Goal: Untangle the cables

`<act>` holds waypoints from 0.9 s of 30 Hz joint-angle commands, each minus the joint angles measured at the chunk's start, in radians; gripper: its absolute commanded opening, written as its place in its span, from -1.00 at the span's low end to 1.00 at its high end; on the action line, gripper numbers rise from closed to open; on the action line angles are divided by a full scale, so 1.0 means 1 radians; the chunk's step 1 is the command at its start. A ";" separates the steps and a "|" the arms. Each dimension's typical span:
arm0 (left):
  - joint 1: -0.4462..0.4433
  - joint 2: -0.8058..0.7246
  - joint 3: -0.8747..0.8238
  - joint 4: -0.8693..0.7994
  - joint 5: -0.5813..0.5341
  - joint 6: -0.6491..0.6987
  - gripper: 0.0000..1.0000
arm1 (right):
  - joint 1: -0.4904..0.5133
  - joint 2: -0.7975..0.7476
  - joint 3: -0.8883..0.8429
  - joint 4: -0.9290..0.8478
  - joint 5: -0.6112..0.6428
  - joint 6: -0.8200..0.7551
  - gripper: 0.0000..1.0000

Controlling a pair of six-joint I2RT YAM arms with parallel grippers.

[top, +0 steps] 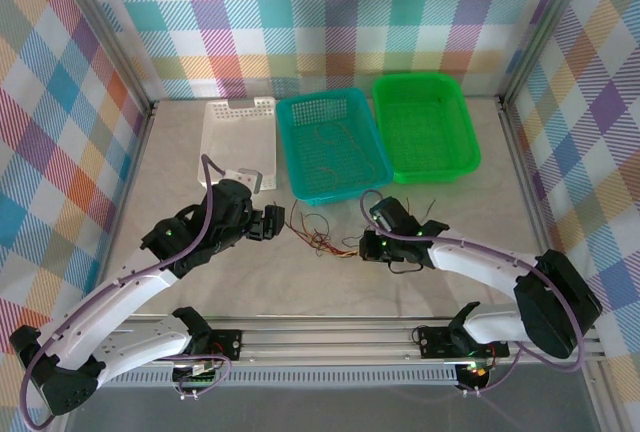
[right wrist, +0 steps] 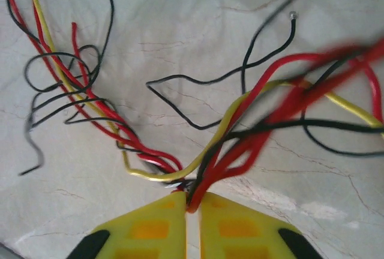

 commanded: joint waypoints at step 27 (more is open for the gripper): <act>-0.144 0.177 -0.074 0.326 0.452 -0.341 0.67 | 0.006 -0.600 -0.103 0.302 -0.171 -0.134 -1.00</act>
